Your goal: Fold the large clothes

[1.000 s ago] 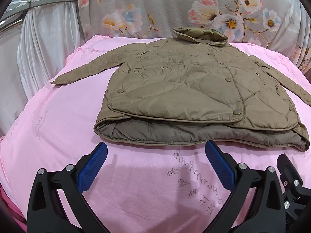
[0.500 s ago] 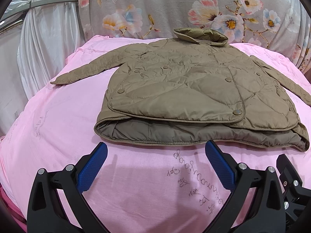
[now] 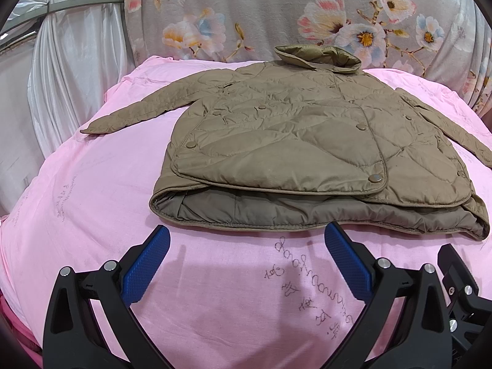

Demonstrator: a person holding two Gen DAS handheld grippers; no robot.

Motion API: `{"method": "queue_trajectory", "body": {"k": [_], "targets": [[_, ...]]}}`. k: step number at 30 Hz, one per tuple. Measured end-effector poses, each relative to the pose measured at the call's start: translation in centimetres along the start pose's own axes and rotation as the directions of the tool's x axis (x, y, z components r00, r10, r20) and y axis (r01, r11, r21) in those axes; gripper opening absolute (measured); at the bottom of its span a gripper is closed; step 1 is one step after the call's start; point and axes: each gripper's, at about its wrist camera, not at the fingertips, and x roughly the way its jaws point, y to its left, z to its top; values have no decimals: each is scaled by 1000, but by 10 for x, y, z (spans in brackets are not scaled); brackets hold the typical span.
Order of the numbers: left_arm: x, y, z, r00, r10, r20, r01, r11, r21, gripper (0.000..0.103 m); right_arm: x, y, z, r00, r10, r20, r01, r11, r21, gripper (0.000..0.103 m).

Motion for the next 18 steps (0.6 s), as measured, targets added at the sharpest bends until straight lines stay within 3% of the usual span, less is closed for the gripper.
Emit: {"method": "queue_trajectory", "body": {"k": [18], "targets": [[0, 0, -1, 1000, 1, 1, -1, 1000, 0, 98, 0, 1, 0, 1000, -1, 2, 1, 1000, -1, 98]]}}
